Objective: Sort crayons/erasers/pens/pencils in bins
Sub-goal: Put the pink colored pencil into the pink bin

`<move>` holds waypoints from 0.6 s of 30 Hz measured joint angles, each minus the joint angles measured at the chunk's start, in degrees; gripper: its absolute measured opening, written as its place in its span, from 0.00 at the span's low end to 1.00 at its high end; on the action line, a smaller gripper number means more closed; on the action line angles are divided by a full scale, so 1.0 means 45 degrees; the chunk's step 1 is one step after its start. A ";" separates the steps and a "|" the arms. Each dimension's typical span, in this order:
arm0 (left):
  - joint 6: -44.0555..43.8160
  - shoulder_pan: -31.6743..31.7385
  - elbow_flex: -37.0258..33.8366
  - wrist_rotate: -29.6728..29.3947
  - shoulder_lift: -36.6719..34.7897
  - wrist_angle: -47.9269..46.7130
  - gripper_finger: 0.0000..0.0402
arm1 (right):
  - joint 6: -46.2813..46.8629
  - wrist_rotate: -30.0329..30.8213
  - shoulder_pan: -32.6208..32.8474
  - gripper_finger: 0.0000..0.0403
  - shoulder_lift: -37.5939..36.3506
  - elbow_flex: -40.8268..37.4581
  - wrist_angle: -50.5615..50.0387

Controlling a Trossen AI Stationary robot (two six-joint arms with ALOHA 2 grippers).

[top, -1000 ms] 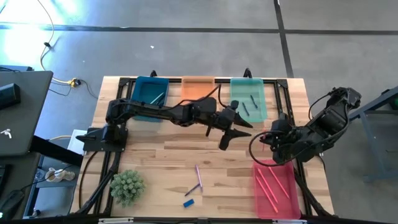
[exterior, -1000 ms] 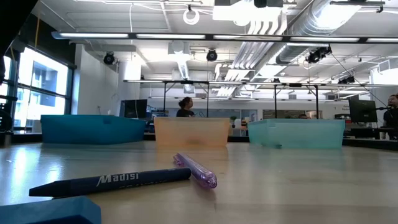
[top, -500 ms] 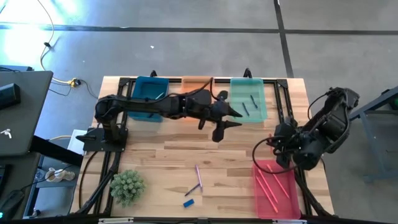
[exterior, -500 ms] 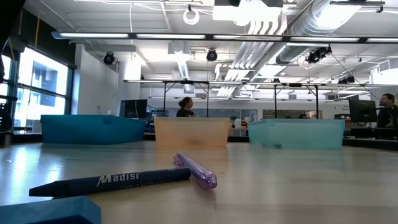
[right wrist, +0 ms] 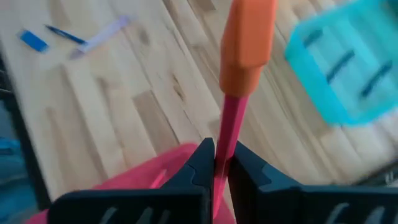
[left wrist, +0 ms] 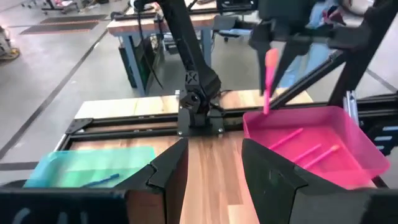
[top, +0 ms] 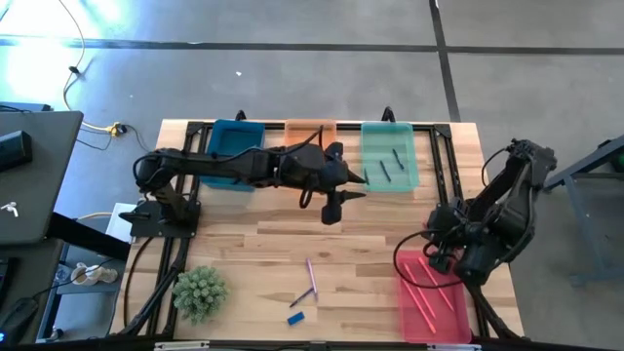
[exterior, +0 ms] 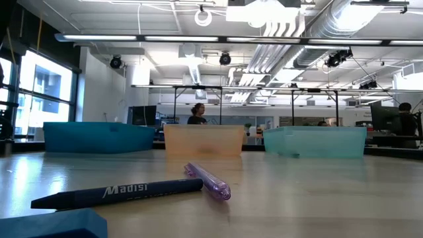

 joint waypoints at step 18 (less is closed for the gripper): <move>-0.0368 -0.0195 0.0000 -0.0106 0.0020 -0.1600 0.35 | 0.2832 -0.2538 0.1333 0.03 -0.0007 -0.3255 0.4844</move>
